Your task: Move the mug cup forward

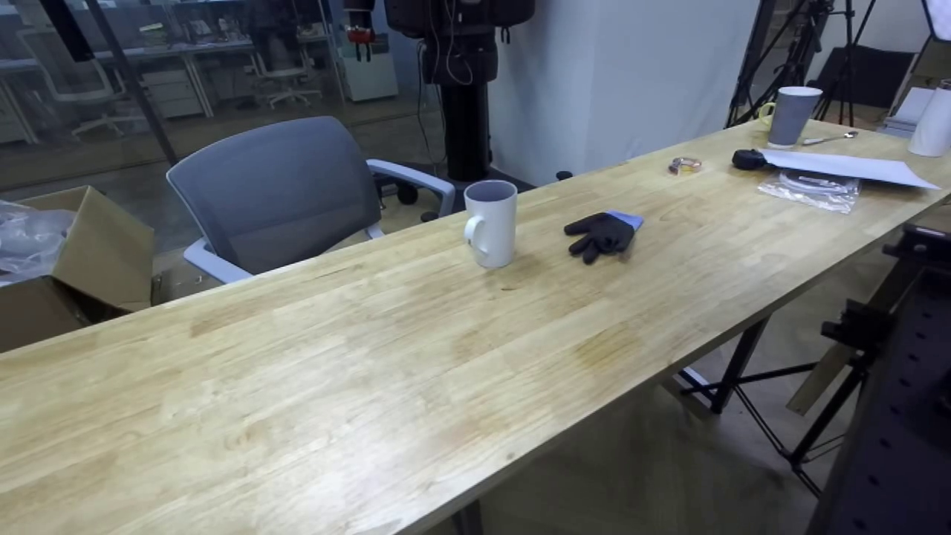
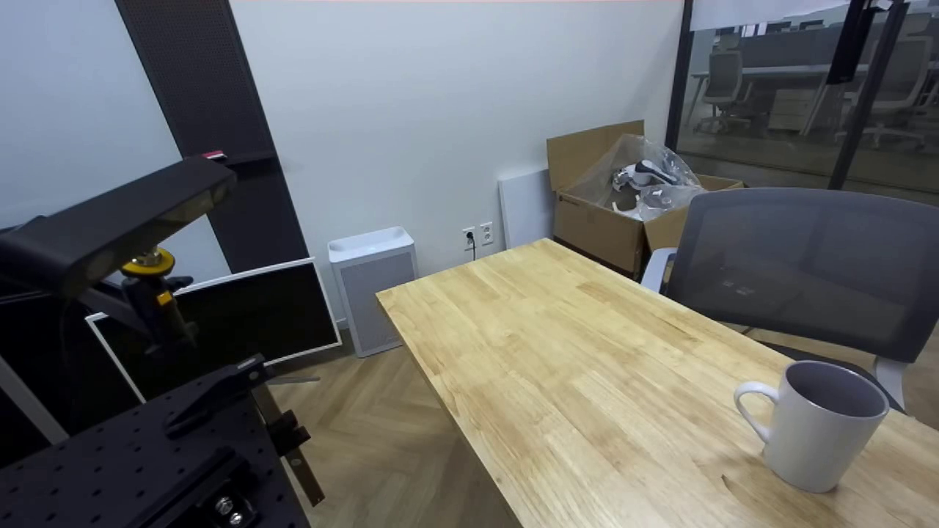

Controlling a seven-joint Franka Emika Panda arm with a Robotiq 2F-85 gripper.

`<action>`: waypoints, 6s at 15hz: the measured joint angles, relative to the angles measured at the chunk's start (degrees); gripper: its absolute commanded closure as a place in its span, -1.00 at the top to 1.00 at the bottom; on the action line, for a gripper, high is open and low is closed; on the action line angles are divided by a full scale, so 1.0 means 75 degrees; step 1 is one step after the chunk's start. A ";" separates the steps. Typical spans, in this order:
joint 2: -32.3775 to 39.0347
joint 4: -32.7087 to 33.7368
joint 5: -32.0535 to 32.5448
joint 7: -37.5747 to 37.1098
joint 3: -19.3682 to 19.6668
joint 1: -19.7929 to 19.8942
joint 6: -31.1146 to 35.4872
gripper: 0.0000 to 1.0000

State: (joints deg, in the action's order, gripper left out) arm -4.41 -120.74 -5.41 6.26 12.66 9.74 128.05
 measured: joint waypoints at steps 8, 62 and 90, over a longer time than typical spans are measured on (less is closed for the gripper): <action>0.1950 0.2171 -0.0738 0.0191 -0.0022 0.0153 -0.1290 1.00; 0.5921 0.3617 0.0034 -0.0820 -0.0423 0.0301 0.0525 1.00; 0.6963 0.3569 0.0280 -0.1009 -0.0428 0.0284 0.1190 1.00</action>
State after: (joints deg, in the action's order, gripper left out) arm 47.81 -93.98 -3.31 -1.31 9.45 11.87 136.97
